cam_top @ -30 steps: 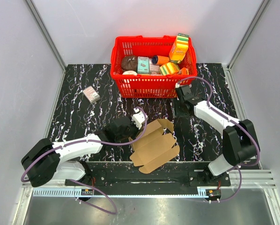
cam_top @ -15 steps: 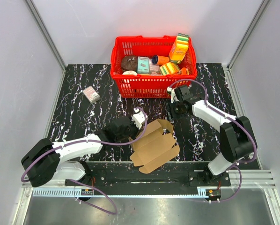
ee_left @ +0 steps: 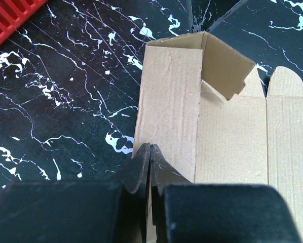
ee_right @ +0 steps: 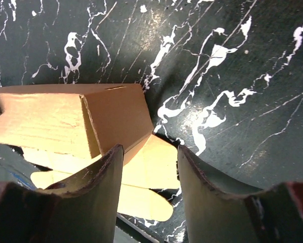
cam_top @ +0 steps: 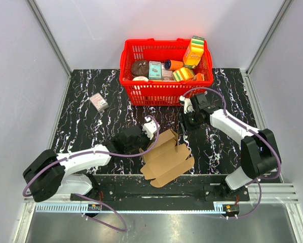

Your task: Fold the paper box

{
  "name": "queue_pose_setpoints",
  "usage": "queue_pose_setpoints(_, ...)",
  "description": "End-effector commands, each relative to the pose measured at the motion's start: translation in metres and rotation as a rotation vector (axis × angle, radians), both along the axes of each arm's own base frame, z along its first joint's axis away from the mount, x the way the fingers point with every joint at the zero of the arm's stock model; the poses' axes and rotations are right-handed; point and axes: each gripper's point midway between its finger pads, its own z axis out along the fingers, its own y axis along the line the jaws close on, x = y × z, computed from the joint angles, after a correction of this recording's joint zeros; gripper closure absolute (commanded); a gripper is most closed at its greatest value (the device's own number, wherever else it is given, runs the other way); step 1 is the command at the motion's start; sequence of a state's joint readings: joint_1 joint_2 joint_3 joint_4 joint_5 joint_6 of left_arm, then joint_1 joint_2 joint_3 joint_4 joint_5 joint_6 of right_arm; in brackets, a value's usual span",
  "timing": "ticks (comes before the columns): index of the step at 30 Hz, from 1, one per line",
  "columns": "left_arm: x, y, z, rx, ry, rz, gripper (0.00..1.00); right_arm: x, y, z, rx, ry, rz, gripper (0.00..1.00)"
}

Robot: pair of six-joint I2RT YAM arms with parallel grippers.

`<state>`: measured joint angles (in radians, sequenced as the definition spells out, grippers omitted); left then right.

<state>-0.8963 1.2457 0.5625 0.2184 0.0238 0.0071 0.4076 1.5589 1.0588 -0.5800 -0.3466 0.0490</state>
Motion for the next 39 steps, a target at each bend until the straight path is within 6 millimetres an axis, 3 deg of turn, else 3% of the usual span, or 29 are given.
queue_pose_setpoints(1, -0.001, -0.003, 0.0, 0.0, 0.013, -0.01, 1.0, -0.013, 0.006, 0.008, 0.058, 0.028, 0.038, 0.48)
queue_pose_setpoints(20, -0.001, -0.003, 0.001, 0.001, 0.011, -0.008, 1.0, -0.029, 0.019, 0.007, 0.145, 0.02, 0.038, 0.49)
queue_pose_setpoints(33, -0.001, -0.004, -0.001, 0.005, 0.013, -0.01, 1.0, -0.021, 0.035, -0.004, 0.105, -0.118, 0.088, 0.47)
queue_pose_setpoints(39, -0.002, -0.005, 0.0, 0.003, 0.016, -0.015, 1.0, -0.018, 0.037, 0.0, 0.096, -0.135, 0.096, 0.47)
